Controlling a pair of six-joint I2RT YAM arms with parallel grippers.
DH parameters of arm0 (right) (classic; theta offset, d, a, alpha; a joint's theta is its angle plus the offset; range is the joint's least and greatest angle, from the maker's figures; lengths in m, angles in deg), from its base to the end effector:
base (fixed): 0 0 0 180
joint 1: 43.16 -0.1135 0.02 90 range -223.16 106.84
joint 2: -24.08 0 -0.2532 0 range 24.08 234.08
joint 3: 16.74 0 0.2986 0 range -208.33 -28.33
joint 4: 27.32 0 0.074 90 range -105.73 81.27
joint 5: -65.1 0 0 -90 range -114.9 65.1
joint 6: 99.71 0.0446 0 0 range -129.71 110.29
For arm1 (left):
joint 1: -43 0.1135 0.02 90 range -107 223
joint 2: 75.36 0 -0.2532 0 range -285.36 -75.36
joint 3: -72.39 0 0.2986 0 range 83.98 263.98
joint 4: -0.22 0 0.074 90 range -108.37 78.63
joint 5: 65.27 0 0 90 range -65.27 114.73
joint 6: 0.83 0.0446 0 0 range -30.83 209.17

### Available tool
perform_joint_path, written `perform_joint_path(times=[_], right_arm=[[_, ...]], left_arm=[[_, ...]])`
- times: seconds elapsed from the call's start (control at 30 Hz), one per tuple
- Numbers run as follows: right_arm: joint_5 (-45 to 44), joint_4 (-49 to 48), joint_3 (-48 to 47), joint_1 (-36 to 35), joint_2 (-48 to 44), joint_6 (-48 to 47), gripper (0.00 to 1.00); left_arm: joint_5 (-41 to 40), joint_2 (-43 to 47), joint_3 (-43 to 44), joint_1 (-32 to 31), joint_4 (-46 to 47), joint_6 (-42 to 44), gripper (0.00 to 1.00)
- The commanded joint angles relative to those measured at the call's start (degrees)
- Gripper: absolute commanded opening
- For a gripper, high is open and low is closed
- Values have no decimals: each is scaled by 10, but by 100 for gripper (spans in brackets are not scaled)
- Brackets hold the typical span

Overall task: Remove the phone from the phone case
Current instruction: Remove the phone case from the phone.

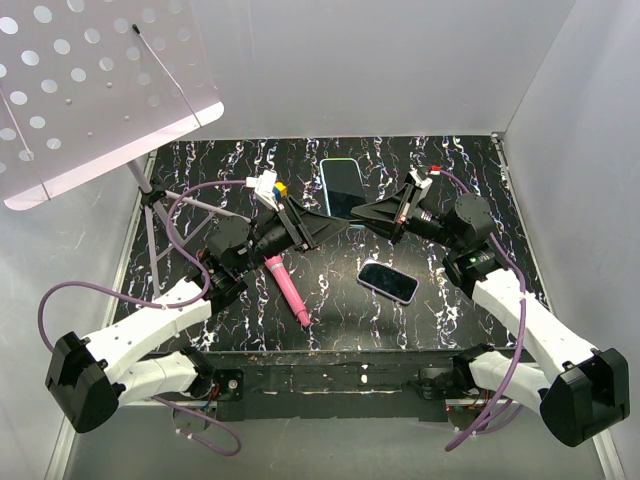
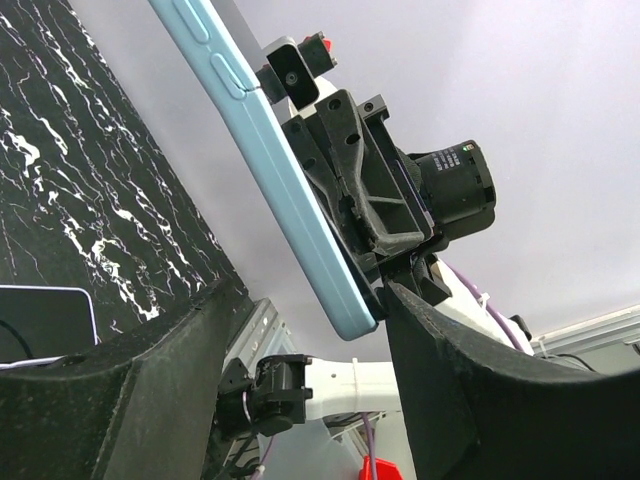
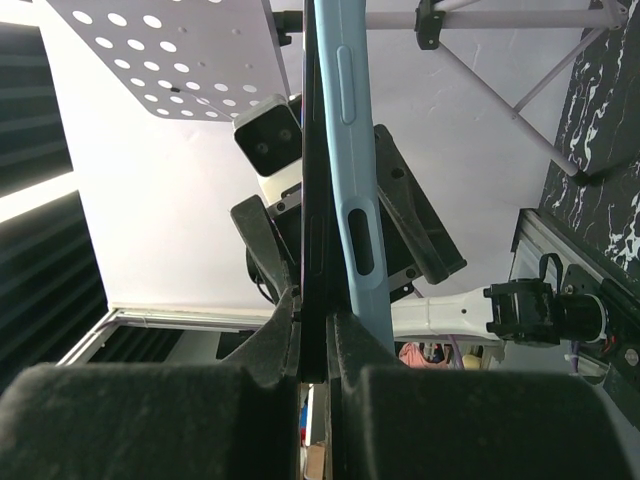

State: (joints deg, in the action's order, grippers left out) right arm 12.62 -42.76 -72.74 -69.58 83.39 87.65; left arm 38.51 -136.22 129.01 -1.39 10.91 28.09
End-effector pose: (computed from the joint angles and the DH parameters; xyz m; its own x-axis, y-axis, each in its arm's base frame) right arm 0.2528 0.1559 0.3370 -0.9030 0.4297 -0.0017 -0.0731 -0.1498 0.9860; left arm 0.2149 -0.2252 0.3258 -0.7039 -0.5006 -0.5039 0.4806 0.1868 -0.8568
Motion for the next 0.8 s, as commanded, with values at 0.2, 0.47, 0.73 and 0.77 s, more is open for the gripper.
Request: perform_joint_path(times=[0.2,0.47,0.73,0.77], right_arm=[[-4,-77,2,-2,-17,8,1],[-6,-77,4,-1,-17,8,1],[-4,-79,0,-1,-18,13,1],[-3,-79,-2,-1,-19,13,1]], left_arm=[[35,6,-11,-4,31,-2,62],[36,7,-9,-4,16,7,65],[25,-1,-7,-4,7,10,52],[20,0,-7,-4,1,9,51]])
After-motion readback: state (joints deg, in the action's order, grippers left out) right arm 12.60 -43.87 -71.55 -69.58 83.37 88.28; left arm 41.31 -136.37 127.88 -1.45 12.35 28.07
